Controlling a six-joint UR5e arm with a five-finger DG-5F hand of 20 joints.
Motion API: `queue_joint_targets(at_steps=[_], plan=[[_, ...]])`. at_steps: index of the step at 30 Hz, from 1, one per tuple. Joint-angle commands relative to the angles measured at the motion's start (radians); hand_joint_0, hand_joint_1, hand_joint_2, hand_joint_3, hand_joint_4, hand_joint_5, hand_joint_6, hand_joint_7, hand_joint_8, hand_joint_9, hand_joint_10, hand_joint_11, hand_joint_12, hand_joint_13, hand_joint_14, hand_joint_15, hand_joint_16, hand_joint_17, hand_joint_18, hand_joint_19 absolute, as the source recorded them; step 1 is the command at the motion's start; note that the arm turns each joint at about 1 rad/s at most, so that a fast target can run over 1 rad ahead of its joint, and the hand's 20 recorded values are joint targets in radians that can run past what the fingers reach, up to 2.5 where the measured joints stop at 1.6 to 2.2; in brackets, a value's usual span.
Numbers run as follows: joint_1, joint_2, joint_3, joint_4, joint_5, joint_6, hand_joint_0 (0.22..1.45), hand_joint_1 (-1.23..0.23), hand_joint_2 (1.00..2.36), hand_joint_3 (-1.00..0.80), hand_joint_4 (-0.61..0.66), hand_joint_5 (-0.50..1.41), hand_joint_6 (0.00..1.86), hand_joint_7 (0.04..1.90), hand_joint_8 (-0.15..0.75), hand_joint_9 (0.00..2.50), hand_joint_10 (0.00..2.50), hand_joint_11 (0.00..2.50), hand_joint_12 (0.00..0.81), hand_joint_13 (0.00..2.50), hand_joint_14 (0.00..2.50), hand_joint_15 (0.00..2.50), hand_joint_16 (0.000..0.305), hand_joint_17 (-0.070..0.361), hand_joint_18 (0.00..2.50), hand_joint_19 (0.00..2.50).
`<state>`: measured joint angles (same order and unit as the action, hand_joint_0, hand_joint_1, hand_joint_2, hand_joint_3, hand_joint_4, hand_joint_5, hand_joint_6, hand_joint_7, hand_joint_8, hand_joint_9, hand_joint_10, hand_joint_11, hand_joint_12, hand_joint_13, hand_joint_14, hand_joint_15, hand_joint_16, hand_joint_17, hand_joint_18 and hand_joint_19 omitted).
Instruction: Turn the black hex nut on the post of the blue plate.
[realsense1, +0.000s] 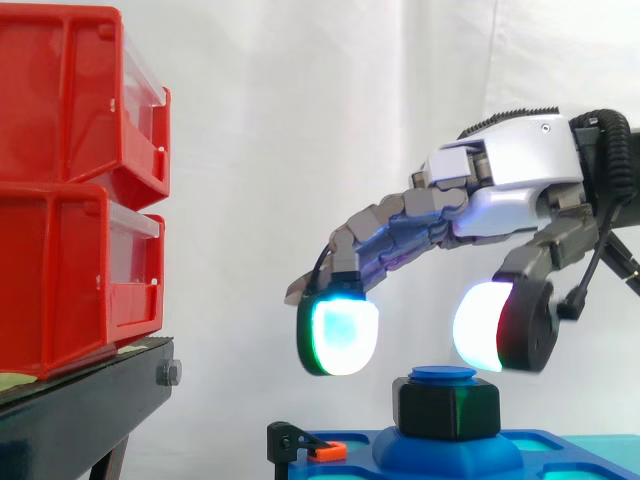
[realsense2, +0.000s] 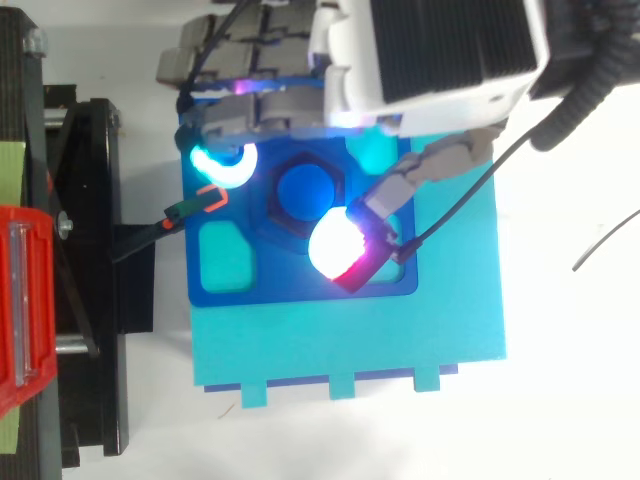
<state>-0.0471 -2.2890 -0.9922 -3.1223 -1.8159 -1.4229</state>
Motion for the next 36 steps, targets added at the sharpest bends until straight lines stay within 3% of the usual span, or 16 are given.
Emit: queue_joint_targets(at_steps=[1,12,20,26,36], plan=[[0.018,-0.017,0.000,0.024,0.017,0.012,0.35,-0.75,1.00,-0.50,0.22,-0.21,0.50,1.01,0.268,0.26,0.00,0.05,0.409,0.27,0.00,0.06,0.067,0.152,0.12,0.10],[0.044,-0.026,0.000,0.008,0.035,0.035,0.34,-0.77,1.00,-0.50,0.23,-0.22,0.50,1.00,0.267,0.26,0.00,0.06,0.410,0.27,0.00,0.06,0.067,0.151,0.13,0.10],[0.046,-0.026,0.000,-0.025,0.029,0.032,0.39,-0.70,1.00,-0.50,0.22,-0.22,0.50,1.00,0.258,0.26,0.00,0.05,0.395,0.27,0.00,0.06,0.064,0.143,0.12,0.09],[0.036,-0.026,0.000,-0.038,0.010,0.027,0.44,-0.67,1.00,-0.50,0.20,-0.22,0.50,1.00,0.241,0.26,0.00,0.04,0.373,0.27,0.00,0.05,0.058,0.131,0.10,0.09],[0.027,-0.026,0.000,-0.035,0.000,0.018,0.50,-0.73,1.00,-0.50,0.17,-0.21,0.50,1.03,0.221,0.27,0.00,0.04,0.344,0.28,0.00,0.06,0.052,0.118,0.08,0.09]])
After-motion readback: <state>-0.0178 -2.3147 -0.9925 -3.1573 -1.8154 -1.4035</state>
